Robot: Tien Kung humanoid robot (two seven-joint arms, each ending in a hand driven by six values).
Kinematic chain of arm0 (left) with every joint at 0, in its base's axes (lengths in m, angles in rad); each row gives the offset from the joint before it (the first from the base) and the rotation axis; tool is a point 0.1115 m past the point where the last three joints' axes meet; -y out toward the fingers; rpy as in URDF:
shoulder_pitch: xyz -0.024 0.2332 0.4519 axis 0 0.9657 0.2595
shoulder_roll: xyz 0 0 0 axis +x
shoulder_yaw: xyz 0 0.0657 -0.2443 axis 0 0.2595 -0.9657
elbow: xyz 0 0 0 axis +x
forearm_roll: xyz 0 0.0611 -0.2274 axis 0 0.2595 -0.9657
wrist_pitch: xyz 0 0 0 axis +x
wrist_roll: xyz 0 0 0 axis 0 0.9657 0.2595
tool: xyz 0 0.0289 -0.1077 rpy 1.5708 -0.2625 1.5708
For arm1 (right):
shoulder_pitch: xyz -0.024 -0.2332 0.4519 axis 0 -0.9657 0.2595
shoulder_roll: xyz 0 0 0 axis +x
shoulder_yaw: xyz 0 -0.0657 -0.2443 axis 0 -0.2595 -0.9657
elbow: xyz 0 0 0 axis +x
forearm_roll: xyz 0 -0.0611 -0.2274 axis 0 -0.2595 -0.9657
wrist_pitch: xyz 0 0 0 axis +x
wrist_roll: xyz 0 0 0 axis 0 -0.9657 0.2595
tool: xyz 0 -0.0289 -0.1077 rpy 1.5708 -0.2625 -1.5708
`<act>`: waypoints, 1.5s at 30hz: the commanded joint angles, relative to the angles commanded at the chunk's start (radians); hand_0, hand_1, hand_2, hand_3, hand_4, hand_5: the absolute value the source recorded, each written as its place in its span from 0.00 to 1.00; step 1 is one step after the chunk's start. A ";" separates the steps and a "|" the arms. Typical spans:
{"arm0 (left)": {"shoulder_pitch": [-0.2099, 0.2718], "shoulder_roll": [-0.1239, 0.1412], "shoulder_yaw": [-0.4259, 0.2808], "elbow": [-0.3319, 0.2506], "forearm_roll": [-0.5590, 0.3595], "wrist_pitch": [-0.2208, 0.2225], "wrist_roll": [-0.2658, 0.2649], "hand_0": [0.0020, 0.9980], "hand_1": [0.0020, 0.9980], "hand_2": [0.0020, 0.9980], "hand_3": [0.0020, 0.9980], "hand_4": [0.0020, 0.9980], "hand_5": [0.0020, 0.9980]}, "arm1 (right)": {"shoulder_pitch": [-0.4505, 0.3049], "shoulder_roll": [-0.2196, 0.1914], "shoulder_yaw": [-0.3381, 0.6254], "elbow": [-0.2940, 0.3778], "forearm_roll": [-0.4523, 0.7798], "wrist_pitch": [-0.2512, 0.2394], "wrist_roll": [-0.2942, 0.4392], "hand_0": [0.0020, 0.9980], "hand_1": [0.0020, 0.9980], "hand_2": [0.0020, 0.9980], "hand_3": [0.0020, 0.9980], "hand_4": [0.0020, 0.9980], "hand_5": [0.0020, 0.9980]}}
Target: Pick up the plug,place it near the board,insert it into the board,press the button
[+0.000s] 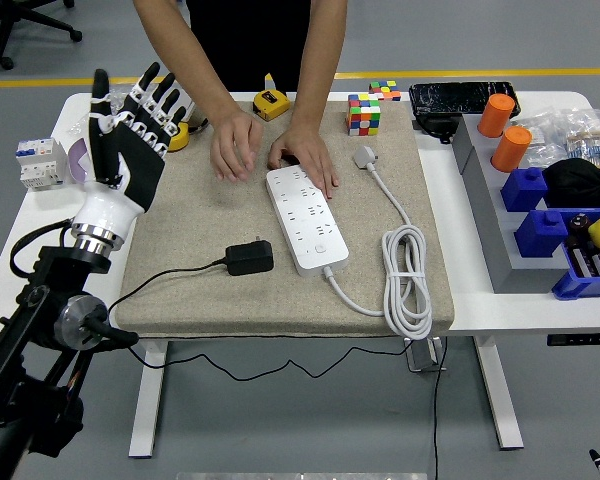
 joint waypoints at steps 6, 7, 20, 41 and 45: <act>0.052 0.011 -0.092 0.017 -0.037 0.032 0.031 0.86 0.88 0.86 0.89 1.00 1.00 | 0.000 -0.003 -0.009 0.000 0.006 -0.001 0.007 0.75 0.74 0.72 0.77 1.00 0.98; 0.062 0.007 -0.112 0.013 -0.003 0.053 0.038 0.86 0.88 0.86 0.89 1.00 1.00 | -0.001 -0.004 -0.012 0.000 0.008 -0.001 0.009 0.75 0.74 0.72 0.77 1.00 0.98; 0.104 -0.028 -0.236 -0.096 0.556 0.215 0.123 0.93 0.99 0.94 0.94 1.00 1.00 | -0.018 -0.034 -0.063 0.000 0.038 -0.019 0.055 0.78 0.75 0.73 0.78 1.00 0.98; 0.066 -0.006 -0.200 -0.091 1.179 0.248 0.132 1.00 1.00 1.00 0.96 1.00 1.00 | -0.026 -0.059 -0.065 0.000 -0.064 -0.200 0.160 1.00 0.88 0.83 0.82 1.00 0.95; 0.052 -0.007 -0.179 -0.068 1.185 0.267 0.119 1.00 1.00 1.00 0.97 1.00 1.00 | -0.016 -0.083 -0.107 0.000 -0.034 -0.249 0.188 1.00 0.90 0.84 0.82 1.00 0.92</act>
